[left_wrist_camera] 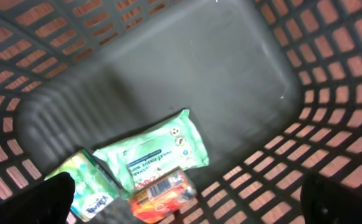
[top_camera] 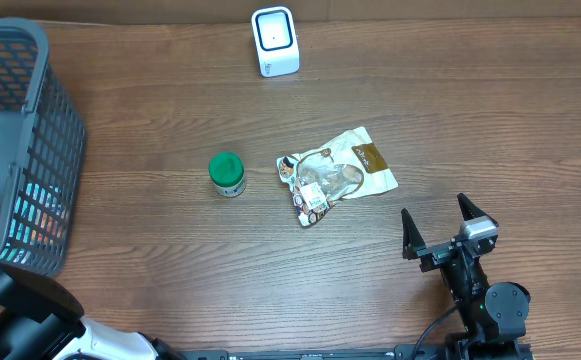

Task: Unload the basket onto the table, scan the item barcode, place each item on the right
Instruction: 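Lower the left gripper into the basket and grasp the mint-green wipes pack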

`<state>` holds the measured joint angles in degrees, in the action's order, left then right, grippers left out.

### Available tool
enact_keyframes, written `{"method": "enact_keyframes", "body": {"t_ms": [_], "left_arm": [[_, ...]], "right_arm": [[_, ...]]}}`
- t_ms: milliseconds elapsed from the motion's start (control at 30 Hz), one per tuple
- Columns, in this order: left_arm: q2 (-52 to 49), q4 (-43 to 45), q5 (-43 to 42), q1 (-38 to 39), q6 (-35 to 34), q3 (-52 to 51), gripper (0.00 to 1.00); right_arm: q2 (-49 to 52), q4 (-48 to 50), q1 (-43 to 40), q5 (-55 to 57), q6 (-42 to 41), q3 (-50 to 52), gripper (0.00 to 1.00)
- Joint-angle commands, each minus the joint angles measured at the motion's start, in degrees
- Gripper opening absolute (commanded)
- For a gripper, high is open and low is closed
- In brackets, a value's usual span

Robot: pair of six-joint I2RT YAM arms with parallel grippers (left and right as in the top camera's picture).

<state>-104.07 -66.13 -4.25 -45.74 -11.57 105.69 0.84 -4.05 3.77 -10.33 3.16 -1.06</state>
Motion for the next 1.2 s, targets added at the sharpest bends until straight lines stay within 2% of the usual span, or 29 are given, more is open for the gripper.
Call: {"method": "enact_keyframes", "body": {"t_ms": [0, 133, 367, 633, 933, 1000, 1167], "left_arm": [[-2.2, 0.2, -0.2, 0.4, 5.2, -2.3, 0.96], [-5.0, -0.1, -0.3, 0.3, 7.6, -3.5, 0.88], [-10.6, 1.2, 0.0, 0.3, 14.3, -3.7, 0.83], [-18.4, 1.9, -0.2, 0.4, 15.7, -3.7, 0.79], [-25.1, 0.6, -0.3, 0.5, 17.4, -3.8, 0.70], [-25.7, 0.3, -0.3, 0.5, 17.2, -3.8, 0.59], [-25.8, 0.0, -0.2, 0.5, 17.1, -3.7, 0.18]], "right_arm": [[-0.7, 0.3, -0.3, -0.3, -0.3, 0.6, 1.00], [-0.7, 0.3, -0.3, -0.2, -0.3, 0.6, 1.00], [-0.7, 0.3, -0.3, -0.2, -0.3, 0.6, 1.00], [-0.7, 0.3, -0.3, -0.2, -0.3, 0.6, 1.00], [-0.7, 0.3, -0.3, -0.2, -0.3, 0.6, 1.00], [-0.7, 0.3, -0.3, -0.2, -0.3, 0.6, 1.00], [-0.7, 0.3, -0.3, -0.2, -0.3, 0.6, 1.00]]}}
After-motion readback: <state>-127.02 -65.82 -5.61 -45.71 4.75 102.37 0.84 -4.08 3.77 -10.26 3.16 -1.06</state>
